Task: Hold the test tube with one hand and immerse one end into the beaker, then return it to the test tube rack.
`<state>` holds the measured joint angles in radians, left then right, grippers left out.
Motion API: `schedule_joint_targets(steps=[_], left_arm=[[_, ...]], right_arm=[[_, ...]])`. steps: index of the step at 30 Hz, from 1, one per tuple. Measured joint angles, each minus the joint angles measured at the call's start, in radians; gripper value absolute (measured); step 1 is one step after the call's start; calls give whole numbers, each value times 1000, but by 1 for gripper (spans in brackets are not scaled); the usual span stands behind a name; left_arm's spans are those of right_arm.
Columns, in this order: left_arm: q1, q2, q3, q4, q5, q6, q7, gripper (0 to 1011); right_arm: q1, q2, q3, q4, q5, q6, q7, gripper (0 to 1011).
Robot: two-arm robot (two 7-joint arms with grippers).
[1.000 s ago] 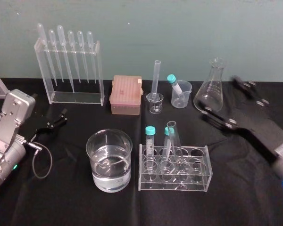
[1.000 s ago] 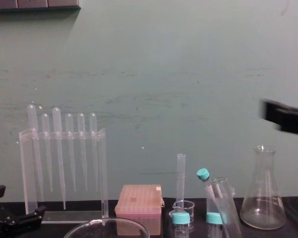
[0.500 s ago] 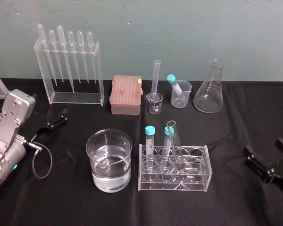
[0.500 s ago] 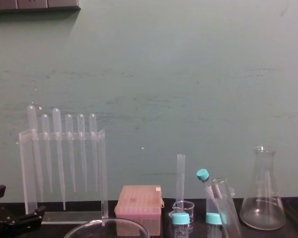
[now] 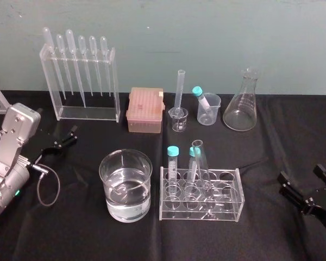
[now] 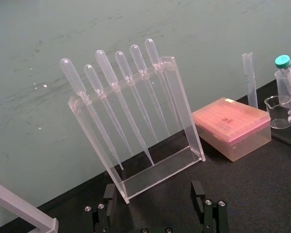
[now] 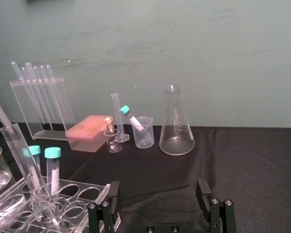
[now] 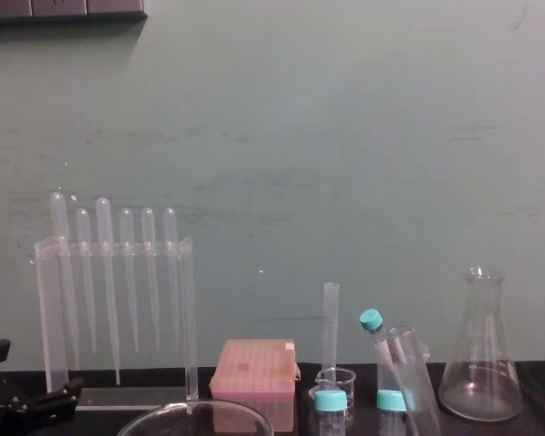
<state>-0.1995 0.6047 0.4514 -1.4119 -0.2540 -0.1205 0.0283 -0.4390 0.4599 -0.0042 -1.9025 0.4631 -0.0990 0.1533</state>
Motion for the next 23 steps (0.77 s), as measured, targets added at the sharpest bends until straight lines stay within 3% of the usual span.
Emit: schedule_joint_targets(steps=[23], left_arm=[[0,0,0,0,0,0,0,1000]], right_arm=[[-3,2,1,-5,-4,-4,-2,1004]])
